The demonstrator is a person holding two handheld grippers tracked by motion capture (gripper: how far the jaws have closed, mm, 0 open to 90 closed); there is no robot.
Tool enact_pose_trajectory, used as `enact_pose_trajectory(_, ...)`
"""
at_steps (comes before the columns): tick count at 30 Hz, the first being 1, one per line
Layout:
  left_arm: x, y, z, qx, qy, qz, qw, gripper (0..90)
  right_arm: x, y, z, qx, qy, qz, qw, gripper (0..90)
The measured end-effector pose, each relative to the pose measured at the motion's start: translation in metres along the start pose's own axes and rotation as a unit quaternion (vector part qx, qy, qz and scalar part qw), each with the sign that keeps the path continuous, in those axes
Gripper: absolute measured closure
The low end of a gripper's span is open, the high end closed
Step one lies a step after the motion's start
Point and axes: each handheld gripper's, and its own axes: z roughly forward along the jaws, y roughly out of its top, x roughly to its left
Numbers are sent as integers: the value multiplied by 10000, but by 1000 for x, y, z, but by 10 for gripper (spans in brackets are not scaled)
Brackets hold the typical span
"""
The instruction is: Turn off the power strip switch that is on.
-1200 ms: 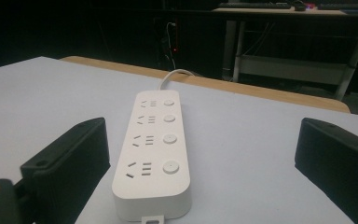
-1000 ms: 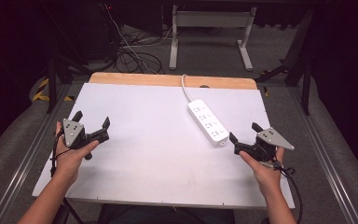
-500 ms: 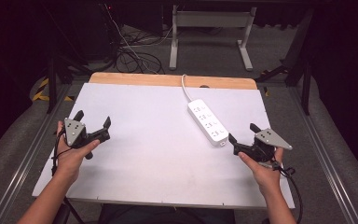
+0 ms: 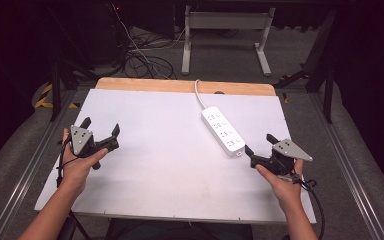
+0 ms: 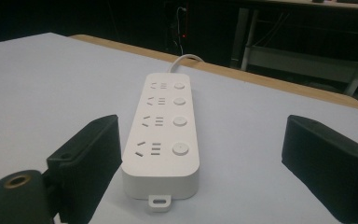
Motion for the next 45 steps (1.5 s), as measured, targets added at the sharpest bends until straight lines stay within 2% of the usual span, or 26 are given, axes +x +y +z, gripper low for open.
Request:
enact_pose_trajectory(5, 0, -1, -4, 2, -21, 44, 10000, 38, -1, 3, 0, -105, -39, 38, 9999, 131)
enact_pose_trajectory(10, 7, -2, -11, -11, 93, -6, 10000, 38, -1, 10, 3, -303, -95, 7, 9995, 149)
enact_pose_trajectory(13, 8, -2, -13, -17, 145, -8, 9999, 39, -1, 12, 4, -381, -91, -13, 9992, 223)
enact_pose_trajectory(14, 8, -2, -14, -15, 146, 11, 9999, 39, -1, 12, 4, -383, -63, -1, 9992, 257)
enact_pose_trajectory(15, 7, -2, -14, -13, 152, 42, 9999, 38, -3, 13, 5, -399, 30, 151, 9991, 339)
enact_pose_trajectory(16, 7, -2, -15, -11, 152, 68, 9999, 38, -3, 13, 5, -399, 30, 151, 9991, 339)
enact_pose_trajectory(18, 8, -3, -17, -12, 146, 67, 9999, 37, -5, 14, 5, -483, 21, 200, 9986, 444)
enact_pose_trajectory(19, 9, -3, -17, -9, 174, 69, 9998, 37, -6, 15, 5, -516, -30, 197, 9985, 527)
enact_pose_trajectory(20, 10, -3, -18, -5, 197, 52, 9998, 37, -7, 17, 3, -576, -26, 170, 9982, 715)
enact_pose_trajectory(21, 10, -3, -19, -18, 210, 38, 9998, 37, -7, 17, 3, -576, -26, 170, 9982, 715)
enact_pose_trajectory(24, 11, -2, -18, -44, 212, 12, 9998, 38, -6, 20, -1, -649, 33, 36, 9979, 872)
enact_pose_trajectory(29, 6, -2, -17, -54, 92, 45, 9999, 38, -4, 21, -4, -595, 140, 89, 9981, 900)
enact_pose_trajectory(30, 6, -2, -17, -55, 89, 58, 9999, 37, -4, 23, -4, -518, 299, 221, 9980, 900)
enact_pose_trajectory(34, 5, -2, -12, -26, 56, 49, 10000, 38, -4, 28, -5, -381, 433, 219, 9981, 900)
enact_pose_trajectory(42, 4, -1, -7, -28, 30, 49, 10000, 38, 4, 54, -1, -134, 441, -90, 9989, 900)
enact_pose_trajectory(45, 2, -1, -4, -29, -7, 44, 10000, 38, 6, 63, 7, -45, 528, -53, 9986, 900)
